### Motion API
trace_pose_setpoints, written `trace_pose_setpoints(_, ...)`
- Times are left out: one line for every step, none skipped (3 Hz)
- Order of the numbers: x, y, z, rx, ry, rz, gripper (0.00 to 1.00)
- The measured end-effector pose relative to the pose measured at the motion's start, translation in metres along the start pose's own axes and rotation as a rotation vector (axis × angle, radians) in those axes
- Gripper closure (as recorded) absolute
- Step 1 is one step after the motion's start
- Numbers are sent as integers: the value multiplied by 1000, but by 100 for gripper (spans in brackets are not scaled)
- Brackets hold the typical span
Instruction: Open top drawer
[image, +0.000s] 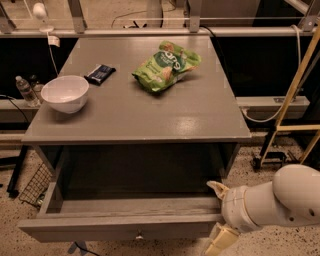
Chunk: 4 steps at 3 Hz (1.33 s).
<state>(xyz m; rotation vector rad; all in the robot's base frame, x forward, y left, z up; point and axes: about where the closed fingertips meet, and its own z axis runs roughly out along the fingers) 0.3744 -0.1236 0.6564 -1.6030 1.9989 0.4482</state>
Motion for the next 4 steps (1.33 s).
trace_pose_setpoints(-9,-8,-27,62,-4,-39,0)
trace_pose_setpoints(-20,-23,-72,160,-3,-86,0)
trace_pose_setpoints(-12,-44,-116,228,-14,-79,0)
trace_pose_setpoints(-14,-51,-126,245,-16,-83,0)
